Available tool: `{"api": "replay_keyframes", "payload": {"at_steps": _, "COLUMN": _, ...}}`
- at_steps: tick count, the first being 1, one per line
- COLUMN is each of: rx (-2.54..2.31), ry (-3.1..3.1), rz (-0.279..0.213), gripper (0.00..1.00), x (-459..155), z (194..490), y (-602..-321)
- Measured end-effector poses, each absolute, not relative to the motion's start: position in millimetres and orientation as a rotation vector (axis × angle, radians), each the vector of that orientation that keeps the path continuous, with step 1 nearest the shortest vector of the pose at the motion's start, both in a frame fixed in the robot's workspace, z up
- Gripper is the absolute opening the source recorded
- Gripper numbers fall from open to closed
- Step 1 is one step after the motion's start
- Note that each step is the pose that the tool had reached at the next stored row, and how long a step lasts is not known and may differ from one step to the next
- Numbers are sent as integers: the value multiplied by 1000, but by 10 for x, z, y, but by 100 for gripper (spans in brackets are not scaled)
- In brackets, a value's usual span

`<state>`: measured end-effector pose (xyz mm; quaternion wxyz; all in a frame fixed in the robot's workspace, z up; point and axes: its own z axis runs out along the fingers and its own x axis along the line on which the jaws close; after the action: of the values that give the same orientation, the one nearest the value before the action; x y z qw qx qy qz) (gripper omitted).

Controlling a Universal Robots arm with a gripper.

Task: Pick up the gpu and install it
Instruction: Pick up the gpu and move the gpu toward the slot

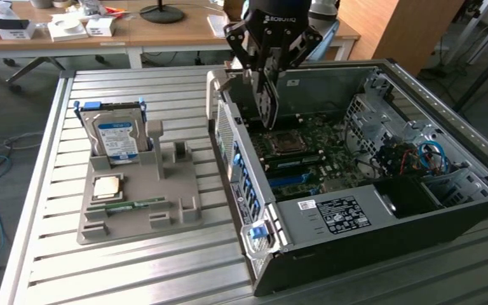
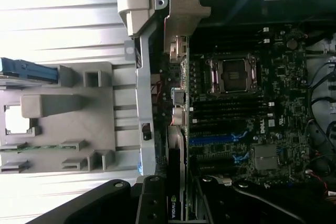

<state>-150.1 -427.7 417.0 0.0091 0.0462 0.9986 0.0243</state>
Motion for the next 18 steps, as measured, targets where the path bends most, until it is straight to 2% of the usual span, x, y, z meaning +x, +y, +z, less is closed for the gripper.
{"api": "replay_keyframes", "payload": {"at_steps": 18, "rx": 144, "ry": 3119, "rz": 76, "gripper": 27, "x": -1078, "z": 4170, "y": -4278}}
